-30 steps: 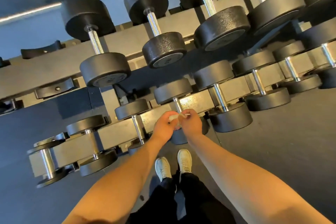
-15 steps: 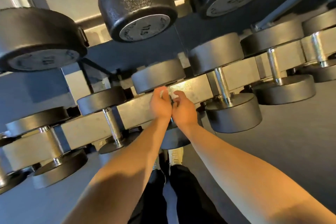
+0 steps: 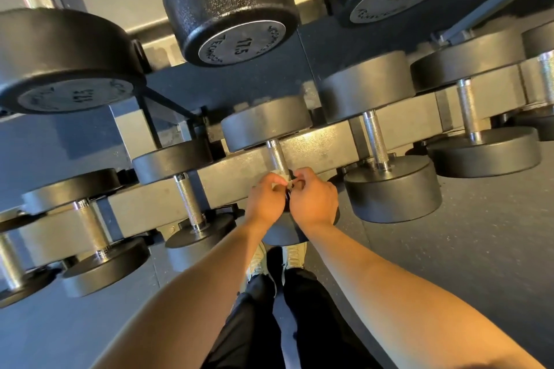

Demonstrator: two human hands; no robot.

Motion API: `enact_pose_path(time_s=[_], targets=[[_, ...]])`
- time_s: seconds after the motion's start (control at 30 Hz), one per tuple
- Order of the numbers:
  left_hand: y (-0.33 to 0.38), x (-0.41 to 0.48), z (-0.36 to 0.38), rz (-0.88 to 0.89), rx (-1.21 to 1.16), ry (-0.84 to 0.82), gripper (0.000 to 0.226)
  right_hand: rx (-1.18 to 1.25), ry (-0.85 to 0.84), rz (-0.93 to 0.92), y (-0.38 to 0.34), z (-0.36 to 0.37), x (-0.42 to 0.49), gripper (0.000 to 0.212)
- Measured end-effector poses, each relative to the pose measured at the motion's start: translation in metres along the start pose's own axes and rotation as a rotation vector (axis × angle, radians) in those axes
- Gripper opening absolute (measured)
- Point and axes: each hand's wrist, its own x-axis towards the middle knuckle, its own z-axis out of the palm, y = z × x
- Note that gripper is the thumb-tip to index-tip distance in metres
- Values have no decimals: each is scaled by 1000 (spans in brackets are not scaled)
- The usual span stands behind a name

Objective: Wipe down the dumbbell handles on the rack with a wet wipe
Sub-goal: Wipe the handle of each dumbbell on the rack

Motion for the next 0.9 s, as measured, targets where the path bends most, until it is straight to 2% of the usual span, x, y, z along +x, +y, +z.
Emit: enact_pose_path(time_s=[0.13,0.2,0.27,0.37,0.43,0.6,0.7,0.9], targets=[[8,21,-3,10,-274,197,18,28,37,-16,4,3,2,29],[21,36,-2,-53,-436,160,25,39,58,-34,5,3,1,28],[23,47,2,-180,-492,113,32,51,68,-38,6,4,2,29],[3,51,8,-317,-360,-20,39,79,86,-41,7,6,3,29],[-7,47,8,-341,-230,-128,35,102,100,-50,7,7,3,28],[-14,44,6,-204,112,-331,29,140,104,-65,9,9,4,26],[-6,31,0,-167,239,-367,28,138,98,-57,7,5,2,25],[-9,7,-14,-151,213,-291,26,92,26,-51,6,2,-6,29]])
